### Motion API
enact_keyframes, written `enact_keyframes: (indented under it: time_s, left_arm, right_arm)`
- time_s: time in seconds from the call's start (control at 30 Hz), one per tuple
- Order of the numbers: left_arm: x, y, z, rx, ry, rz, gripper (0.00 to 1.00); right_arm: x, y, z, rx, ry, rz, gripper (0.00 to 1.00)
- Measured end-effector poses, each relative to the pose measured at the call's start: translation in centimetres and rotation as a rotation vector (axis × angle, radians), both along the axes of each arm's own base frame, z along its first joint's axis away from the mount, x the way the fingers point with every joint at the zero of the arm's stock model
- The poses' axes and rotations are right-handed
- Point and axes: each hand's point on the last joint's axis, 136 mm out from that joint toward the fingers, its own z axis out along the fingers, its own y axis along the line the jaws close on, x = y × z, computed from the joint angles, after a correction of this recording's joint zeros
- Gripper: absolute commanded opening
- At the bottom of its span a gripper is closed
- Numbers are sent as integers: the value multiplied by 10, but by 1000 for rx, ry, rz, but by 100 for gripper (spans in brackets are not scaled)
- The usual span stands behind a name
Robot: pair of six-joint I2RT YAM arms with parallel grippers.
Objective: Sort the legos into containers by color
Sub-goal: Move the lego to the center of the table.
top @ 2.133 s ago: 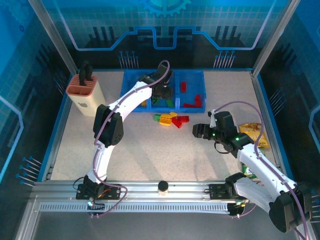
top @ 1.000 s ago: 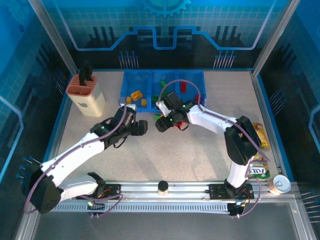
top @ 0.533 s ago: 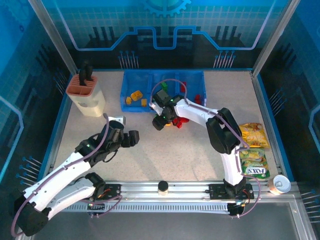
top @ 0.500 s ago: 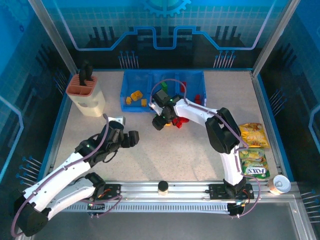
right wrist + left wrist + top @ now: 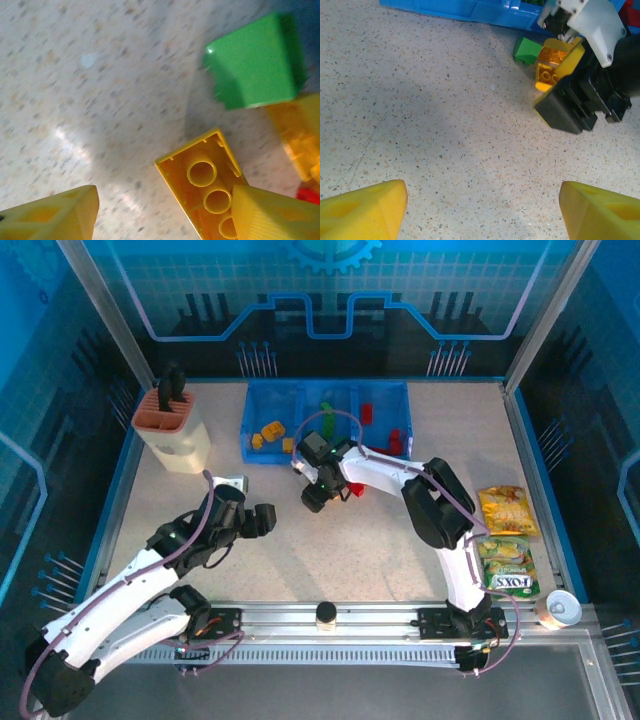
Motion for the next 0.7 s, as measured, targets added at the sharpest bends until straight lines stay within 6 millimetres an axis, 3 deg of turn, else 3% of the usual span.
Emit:
enact_keyframes:
  time_s: [0.13,0.33,0.5,0.7]
  left_arm:
    - [0,0,0,0,0,0,80]
    - [0,0,0,0,-1,0,79]
    - [-2,1,2,-5,-8,0,79]
    - [-5,5,6,-6,-21,8,79]
  right_arm:
    - [-12,-1,9,9,-5,13,71]
    - [-1,-2,24,32,-57,-8,71]
    - [8,-4,19,22,-63,-21,71]
    - [9,-8,-1,-12,-31,-29,70]
